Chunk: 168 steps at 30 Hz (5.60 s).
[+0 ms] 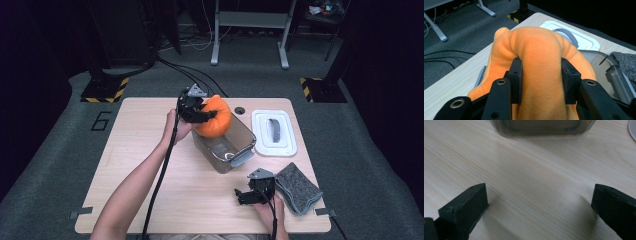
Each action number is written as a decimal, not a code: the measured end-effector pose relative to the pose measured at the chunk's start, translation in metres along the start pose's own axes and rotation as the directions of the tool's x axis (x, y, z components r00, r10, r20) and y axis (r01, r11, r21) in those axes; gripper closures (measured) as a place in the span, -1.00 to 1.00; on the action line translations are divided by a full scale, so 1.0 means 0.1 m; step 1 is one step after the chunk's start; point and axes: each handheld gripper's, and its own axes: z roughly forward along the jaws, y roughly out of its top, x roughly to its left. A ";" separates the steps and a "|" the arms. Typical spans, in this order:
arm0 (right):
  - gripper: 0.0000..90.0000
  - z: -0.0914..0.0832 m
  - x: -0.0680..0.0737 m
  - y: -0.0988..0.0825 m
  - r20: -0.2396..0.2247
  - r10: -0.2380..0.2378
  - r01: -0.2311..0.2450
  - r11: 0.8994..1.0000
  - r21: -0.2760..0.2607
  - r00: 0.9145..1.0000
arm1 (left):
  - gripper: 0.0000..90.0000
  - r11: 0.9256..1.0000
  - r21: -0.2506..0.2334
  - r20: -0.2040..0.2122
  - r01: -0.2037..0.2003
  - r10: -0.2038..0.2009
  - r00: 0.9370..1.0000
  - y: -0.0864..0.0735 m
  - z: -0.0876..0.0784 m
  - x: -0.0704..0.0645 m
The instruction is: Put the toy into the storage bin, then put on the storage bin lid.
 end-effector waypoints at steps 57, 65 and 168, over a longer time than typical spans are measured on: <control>-0.99 0.00 0.01 0.00 -0.002 0.005 -0.005 1.000 0.001 1.000 | -0.20 0.957 0.289 -0.040 0.008 0.004 0.999 -0.33 0.73 0.05; -0.99 0.00 0.01 0.00 -0.002 0.005 -0.005 1.000 0.001 1.000 | -0.40 0.949 0.316 -0.019 -0.008 0.015 1.000 -0.31 0.77 0.03; -0.96 -0.32 -1.10 0.52 0.119 0.154 -0.150 0.988 -0.047 0.981 | -0.74 0.968 0.115 -0.206 0.225 -0.198 0.958 -2.55 -0.48 0.24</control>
